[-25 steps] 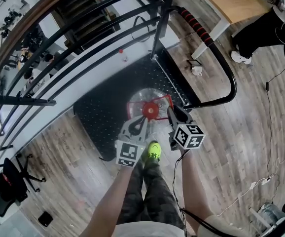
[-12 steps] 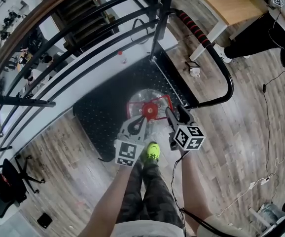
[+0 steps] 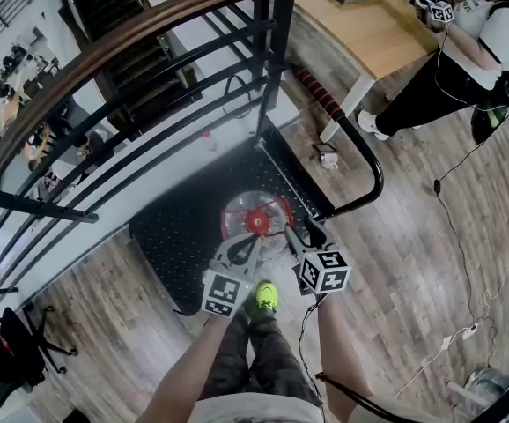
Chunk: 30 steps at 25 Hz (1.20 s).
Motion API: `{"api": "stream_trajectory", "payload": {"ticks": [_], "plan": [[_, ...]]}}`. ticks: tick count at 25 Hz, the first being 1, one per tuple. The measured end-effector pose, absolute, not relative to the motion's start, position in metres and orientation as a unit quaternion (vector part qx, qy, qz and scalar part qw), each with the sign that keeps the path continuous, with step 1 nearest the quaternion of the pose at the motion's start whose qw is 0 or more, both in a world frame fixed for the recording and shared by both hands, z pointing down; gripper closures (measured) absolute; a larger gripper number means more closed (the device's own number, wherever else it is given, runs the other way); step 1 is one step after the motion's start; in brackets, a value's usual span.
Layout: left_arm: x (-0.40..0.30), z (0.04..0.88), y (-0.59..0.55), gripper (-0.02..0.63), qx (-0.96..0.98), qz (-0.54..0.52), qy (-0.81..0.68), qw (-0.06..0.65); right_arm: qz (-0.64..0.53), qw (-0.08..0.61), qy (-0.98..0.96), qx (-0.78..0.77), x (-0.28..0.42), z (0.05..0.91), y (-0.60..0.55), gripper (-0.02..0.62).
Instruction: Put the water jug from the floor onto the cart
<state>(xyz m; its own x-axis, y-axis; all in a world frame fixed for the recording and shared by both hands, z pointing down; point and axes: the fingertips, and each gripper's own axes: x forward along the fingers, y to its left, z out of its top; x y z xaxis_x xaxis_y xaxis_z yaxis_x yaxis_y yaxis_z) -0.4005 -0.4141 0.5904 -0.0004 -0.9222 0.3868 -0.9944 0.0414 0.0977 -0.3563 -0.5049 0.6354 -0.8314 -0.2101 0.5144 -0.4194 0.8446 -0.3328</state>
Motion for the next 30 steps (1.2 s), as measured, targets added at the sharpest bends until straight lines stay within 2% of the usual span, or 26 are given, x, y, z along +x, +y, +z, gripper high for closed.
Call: {"api": "stream_trajectory", "payload": {"ticks": [3, 9, 22, 30], "plan": [[-0.396, 0.560, -0.416, 0.595, 0.702, 0.089, -0.684, 0.176, 0.231, 0.210, -0.936, 0.161, -0.361, 0.598, -0.500, 0.388], [-0.383, 0.505, -0.406, 0.595, 0.711, 0.069, -0.677, 0.179, 0.252, 0.180, -0.944, 0.117, -0.354, 0.532, -0.460, 0.466], [-0.356, 0.421, -0.361, 0.595, 0.725, 0.042, -0.666, 0.170, 0.207, 0.166, -0.961, 0.076, -0.340, 0.434, -0.386, 0.471], [-0.350, 0.397, -0.357, 0.595, 0.728, 0.032, -0.668, 0.151, 0.166, 0.156, -0.969, 0.092, -0.342, 0.406, -0.390, 0.525]]}}
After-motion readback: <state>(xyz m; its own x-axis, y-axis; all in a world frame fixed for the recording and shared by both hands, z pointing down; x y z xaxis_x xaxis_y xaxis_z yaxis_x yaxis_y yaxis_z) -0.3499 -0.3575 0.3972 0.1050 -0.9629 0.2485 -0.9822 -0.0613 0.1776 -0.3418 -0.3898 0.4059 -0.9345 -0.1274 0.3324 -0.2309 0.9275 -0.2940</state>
